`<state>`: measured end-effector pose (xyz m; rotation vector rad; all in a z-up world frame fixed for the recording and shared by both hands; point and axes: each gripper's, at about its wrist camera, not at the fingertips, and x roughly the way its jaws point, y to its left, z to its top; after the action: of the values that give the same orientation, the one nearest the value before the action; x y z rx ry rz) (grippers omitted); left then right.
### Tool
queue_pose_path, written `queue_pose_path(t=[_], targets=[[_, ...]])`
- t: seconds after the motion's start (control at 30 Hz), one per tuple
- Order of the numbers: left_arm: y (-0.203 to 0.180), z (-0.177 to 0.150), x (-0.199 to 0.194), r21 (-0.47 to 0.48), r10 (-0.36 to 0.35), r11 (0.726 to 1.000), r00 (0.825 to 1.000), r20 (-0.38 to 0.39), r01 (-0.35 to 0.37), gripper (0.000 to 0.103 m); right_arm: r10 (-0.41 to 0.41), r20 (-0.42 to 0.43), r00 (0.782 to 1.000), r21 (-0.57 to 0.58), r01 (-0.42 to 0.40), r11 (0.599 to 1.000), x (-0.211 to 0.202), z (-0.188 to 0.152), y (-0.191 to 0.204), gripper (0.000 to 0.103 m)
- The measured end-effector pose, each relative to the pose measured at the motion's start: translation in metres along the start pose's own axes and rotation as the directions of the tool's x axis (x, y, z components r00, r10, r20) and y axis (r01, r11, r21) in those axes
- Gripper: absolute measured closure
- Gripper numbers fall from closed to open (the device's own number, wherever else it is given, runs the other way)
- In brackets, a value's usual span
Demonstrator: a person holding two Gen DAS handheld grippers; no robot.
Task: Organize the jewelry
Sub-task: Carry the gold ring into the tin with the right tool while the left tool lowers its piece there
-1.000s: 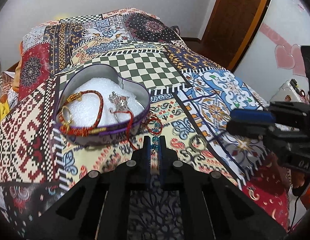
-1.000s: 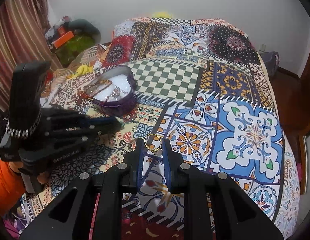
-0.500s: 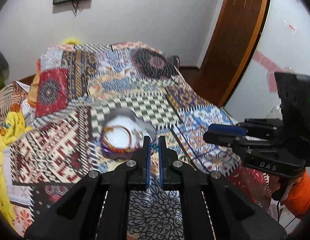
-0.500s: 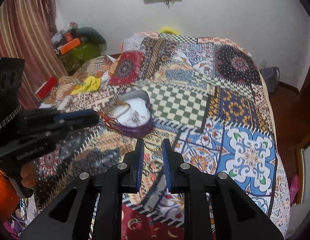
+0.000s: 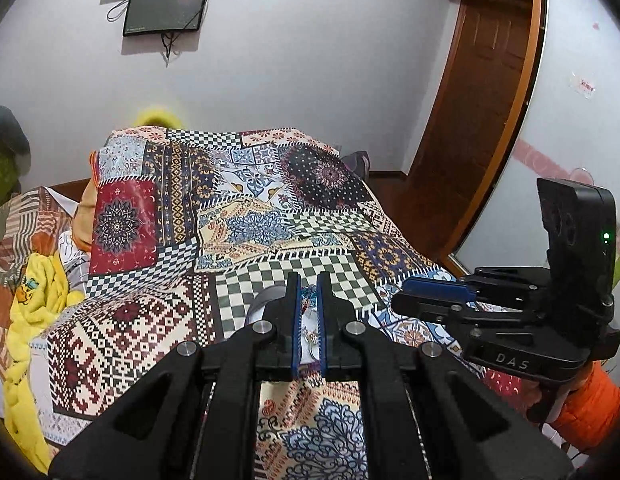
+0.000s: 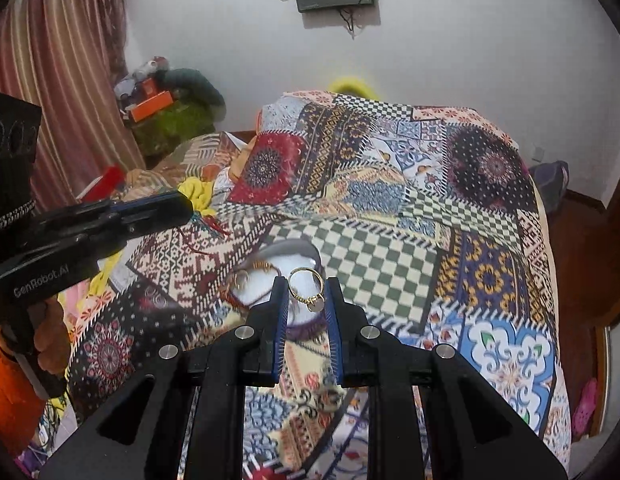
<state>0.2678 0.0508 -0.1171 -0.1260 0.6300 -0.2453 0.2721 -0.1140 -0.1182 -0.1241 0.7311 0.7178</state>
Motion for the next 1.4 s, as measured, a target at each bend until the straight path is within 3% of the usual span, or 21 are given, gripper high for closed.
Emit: queue_pose_path(t=[0.3,0.77,1.4], targets=[[0.009,-0.001,0.021,-0.008,0.005,1.000,1.000,-0.010,-0.005,0.098,0.022,-0.013,1.000,-0.005,-0.022,1.000,0.026,0.015,0.001,0.087],[0.040,-0.034,0.069,-0.053,-0.023,0.998,0.988,-0.154,0.015,0.098,0.051,-0.146,0.988,-0.018,-0.054,0.998,0.078,0.010,0.004,0.087],[0.048,-0.042,0.068,-0.053,-0.027,0.998,0.984,-0.178,0.018,0.098,0.021,-0.209,0.978,-0.112,-0.045,0.993,0.100,0.010,0.018,0.087]])
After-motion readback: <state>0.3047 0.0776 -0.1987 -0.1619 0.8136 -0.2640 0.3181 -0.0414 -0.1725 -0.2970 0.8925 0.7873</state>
